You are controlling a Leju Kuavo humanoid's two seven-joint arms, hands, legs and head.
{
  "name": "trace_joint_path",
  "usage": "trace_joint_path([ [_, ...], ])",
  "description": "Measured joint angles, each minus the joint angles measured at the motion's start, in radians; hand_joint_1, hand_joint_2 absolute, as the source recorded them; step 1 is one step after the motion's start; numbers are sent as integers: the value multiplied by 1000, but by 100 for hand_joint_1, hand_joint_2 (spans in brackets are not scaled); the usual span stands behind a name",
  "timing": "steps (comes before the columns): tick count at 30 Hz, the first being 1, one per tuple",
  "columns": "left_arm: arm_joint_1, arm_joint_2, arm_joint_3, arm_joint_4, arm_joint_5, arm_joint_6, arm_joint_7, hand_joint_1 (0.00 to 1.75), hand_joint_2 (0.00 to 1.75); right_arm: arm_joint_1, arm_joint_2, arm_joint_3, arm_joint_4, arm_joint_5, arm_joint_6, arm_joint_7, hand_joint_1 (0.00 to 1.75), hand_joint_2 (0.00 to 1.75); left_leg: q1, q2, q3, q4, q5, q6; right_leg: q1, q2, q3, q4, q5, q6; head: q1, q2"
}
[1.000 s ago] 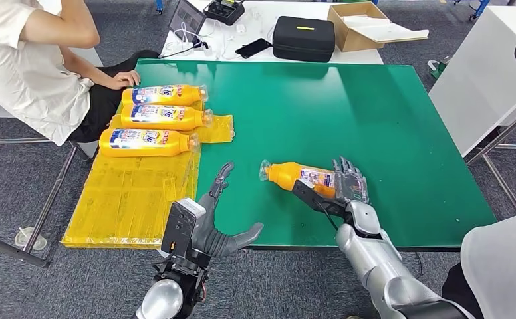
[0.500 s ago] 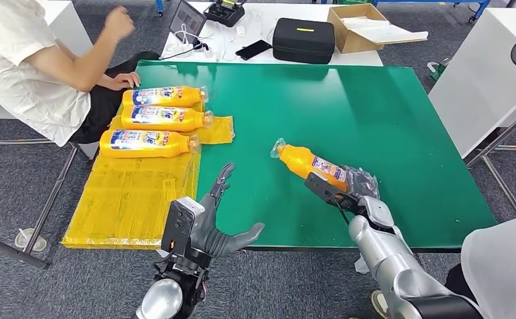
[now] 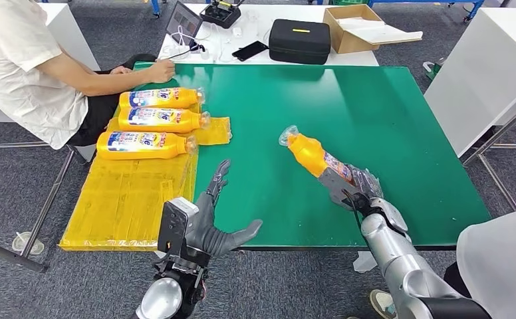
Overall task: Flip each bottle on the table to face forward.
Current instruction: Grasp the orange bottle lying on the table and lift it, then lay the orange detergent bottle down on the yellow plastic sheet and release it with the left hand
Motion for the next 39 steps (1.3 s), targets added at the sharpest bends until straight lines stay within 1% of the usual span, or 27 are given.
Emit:
trace_joint_path([
  [2,5,1,0,-2,-13,23,-12,0,87,25,8,-10,-24,-67,2,-71,175,175,1,0,0,0,0,0,1,0,0,0,0,-1,0,0],
  [4,14,2,1,-4,-24,48,-20,0,0,68,25,-13,-81,-146,10,-127,175,175,1,0,-1,0,0,-1,1,0,-1,0,0,-1,0,0],
  [5,20,3,1,-5,-25,60,-21,0,0,93,34,-11,-119,-183,15,-142,175,175,1,0,-2,0,0,-1,1,0,-2,0,0,-1,0,0],
  [9,46,4,1,-11,-21,94,-21,0,175,189,61,17,-276,-283,39,-148,175,175,1,-1,-8,0,1,-2,1,0,-7,1,0,-1,0,0],
  [16,62,6,1,-12,-15,138,-11,0,175,315,79,70,-490,-423,76,-189,175,175,1,-4,-17,0,3,-1,0,-3,-14,1,0,-1,0,0],
  [20,63,8,-1,-12,-15,139,-8,0,175,351,85,101,-588,-451,81,-192,175,175,1,-4,-20,0,3,-1,0,-3,-17,1,0,-1,0,0],
  [24,64,9,-2,-12,-11,132,-7,0,175,365,86,114,-632,-457,83,-195,175,175,1,-4,-22,0,3,-1,0,-3,-19,1,0,-1,0,0],
  [29,64,12,-4,-12,53,33,7,0,175,369,90,142,-669,-486,96,-217,175,175,1,-4,-23,0,3,-1,0,-3,-20,1,0,-1,0,0],
  [31,62,12,-4,-12,72,8,7,0,175,369,98,165,-682,-491,100,-219,175,175,1,-3,-23,0,3,-1,0,-3,-21,1,0,-1,0,0],
  [39,38,9,-12,-9,79,-6,-15,0,175,368,120,255,-696,-532,107,-222,175,175,1,-3,-24,0,3,-1,0,-3,-21,1,0,-1,0,0],
])
